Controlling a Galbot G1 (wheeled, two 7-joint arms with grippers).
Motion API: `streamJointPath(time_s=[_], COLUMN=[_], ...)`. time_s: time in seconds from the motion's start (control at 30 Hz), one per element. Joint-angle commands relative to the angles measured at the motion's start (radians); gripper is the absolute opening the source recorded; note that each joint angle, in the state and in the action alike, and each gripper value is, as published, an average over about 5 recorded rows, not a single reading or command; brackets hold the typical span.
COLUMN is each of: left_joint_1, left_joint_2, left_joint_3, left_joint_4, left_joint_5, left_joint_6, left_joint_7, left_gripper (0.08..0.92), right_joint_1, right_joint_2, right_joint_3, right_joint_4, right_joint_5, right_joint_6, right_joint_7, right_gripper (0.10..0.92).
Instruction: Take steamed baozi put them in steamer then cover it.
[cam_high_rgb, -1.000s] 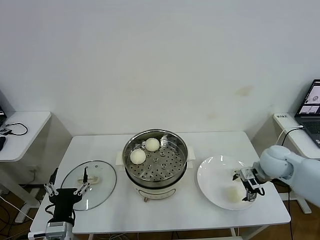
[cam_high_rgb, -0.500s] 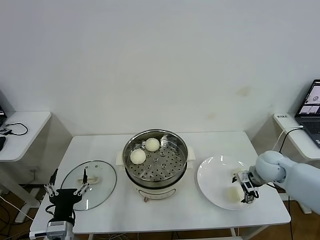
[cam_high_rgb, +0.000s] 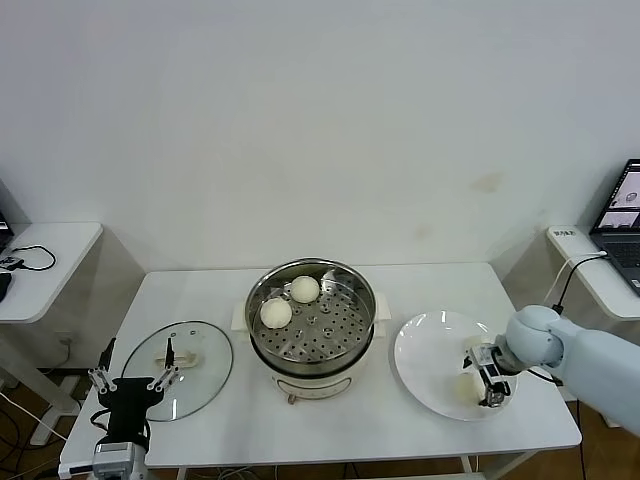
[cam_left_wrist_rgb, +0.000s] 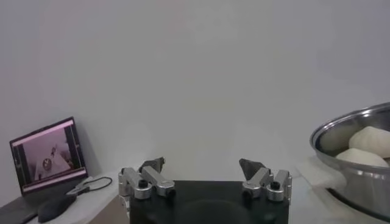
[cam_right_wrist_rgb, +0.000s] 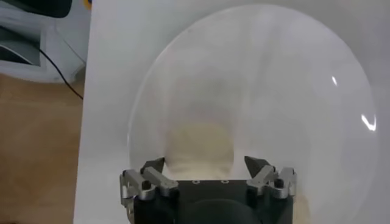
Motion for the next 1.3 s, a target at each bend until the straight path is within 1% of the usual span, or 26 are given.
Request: streamJointPath(time_s=[0.03,0.37,0.63,0.83,0.97,1.1,1.3], left_joint_1=[0.001,0.005,0.002,-0.005,-0.006,-0.004,-0.004], left_joint_2=[0.0,0.001,0.004,0.011,0.016,0.017,0.02], left_joint_3=[0.0,0.001,0.004,0.008,0.008,0.007,0.002], left_joint_4=[-0.002,-0.011,-0.014,-0.015,-0.017,-0.019,-0.021], left_joint_5=[0.0,-0.001,-0.001,-0.005,-0.007,-0.01,-0.017], left_joint_6=[0.0,0.001,0.003,0.005,0.005,0.004,0.003], left_joint_7=[0.0,-0.002,-0.002,-0.002,-0.002,-0.002,-0.004], left_gripper=[0.823,0.823,0.823,0.823,0.823,0.823,0.823], right_joint_1=[-0.005,0.035,0.136,0.373,0.556,0.742,0.855], right_joint_2=[0.011,-0.002,-0.043,-0.041,0.001,0.083,0.239], right_joint_3=[0.006,-0.002,0.017,-0.04,-0.134,-0.256,-0.329], right_joint_4=[-0.018,0.001,0.039,0.043,0.027,0.022,0.018], right_joint_5=[0.001,0.035,0.1,0.192,0.257,0.312,0.377], right_joint_6=[-0.001,-0.002,-0.003,-0.008,-0.015,-0.027,-0.049], right_joint_7=[-0.001,-0.03,-0.073,-0.1,-0.103,-0.095,-0.065], right_gripper=[0.718,0.602,0.594,0.601,0.602,0.602,0.606])
